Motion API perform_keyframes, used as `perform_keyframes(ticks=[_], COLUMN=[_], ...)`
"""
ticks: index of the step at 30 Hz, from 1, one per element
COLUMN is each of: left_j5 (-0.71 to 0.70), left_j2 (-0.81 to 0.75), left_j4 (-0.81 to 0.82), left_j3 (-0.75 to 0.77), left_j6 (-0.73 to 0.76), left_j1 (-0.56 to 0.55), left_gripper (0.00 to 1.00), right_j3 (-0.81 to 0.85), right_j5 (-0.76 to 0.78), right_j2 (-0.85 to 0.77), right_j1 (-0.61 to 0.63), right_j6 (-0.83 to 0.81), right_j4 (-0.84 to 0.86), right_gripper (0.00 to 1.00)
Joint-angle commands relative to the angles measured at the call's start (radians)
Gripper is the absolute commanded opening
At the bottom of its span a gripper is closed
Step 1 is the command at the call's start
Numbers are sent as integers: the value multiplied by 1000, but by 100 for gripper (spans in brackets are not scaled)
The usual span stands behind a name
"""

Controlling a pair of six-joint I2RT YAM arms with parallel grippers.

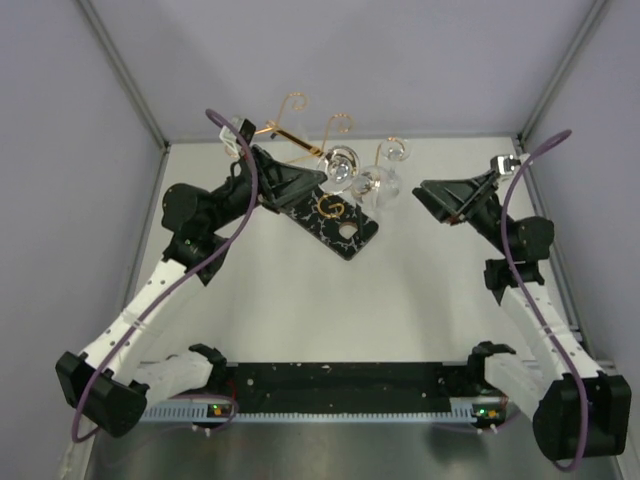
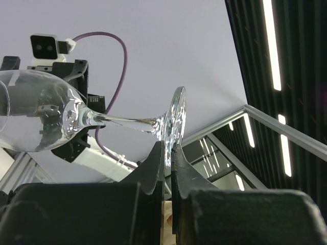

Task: Take the wine glass off the wine glass rack

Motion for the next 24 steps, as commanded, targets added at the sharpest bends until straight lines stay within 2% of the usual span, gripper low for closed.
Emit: perform_keyframes(ticks=[1, 8, 14, 24], left_j5=[-35, -41, -45, -45], left_j2=[-9, -4, -3, 2], left_j4=[175, 194, 215, 238], left_j3=[20, 25, 33, 31], left_j6=[-46, -57, -68, -75], left_j1=[6, 8, 8, 6], left_gripper=[0, 0, 0, 0], right_j3=[-1, 31, 49, 106], right_j5=[14, 19, 34, 70], right_j2=[10, 95, 106, 171], right_j1=[-11, 21, 55, 161], right_j6=[106, 219, 198, 190], right_j4=[237, 427, 392, 424], right_gripper=[83, 83, 83, 82])
